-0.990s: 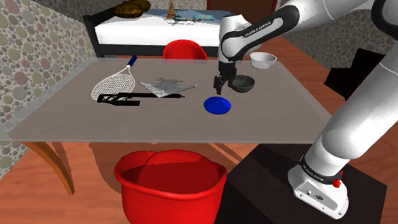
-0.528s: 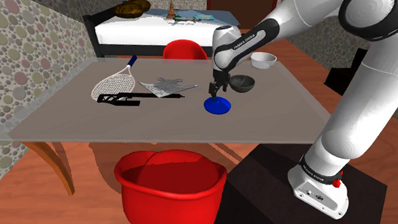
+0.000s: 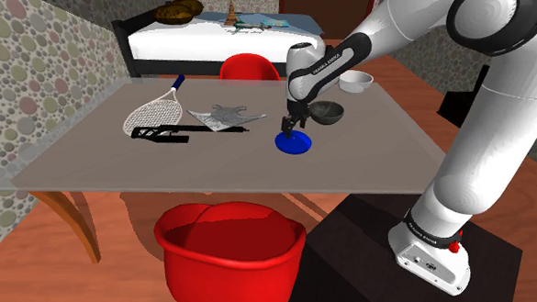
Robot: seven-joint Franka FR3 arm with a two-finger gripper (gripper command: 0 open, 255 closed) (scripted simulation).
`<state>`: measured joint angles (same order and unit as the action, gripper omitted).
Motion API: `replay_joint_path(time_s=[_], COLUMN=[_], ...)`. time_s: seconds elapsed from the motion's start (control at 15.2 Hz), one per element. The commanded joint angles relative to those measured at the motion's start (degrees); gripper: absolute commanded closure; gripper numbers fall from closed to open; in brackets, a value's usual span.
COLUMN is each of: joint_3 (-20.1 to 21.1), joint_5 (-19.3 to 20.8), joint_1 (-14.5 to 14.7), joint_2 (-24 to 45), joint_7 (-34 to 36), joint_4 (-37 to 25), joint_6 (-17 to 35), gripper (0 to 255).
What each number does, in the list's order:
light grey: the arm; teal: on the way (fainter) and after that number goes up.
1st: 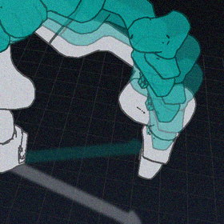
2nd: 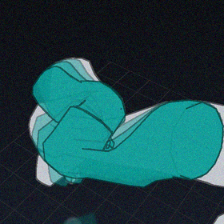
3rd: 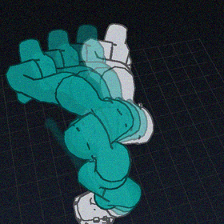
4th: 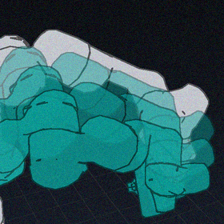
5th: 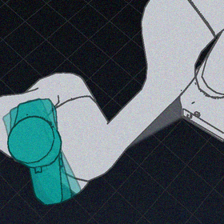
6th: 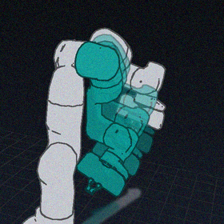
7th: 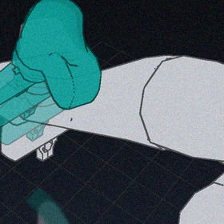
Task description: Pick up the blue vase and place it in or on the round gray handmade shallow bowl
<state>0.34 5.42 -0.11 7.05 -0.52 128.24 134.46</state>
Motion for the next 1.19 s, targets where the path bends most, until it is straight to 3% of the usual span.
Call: replay_joint_path(time_s=[0.0,0.13,0.2,0.79,1.12], joint_3=[0.0,0.0,0.0,0.0,0.06], joint_5=[0.0,0.0,0.0,0.0,-0.32], joint_1=[0.0,0.0,0.0,0.0,0.01], joint_2=[0.03,0.03,0.03,0.03,-2.42], joint_7=[0.0,0.0,0.0,0.0,-0.39], joint_4=[0.0,0.0,0.0,0.0,-1.21], joint_6=[0.04,0.04,0.04,0.04,-3.61], gripper=[0,0,255,255,255])
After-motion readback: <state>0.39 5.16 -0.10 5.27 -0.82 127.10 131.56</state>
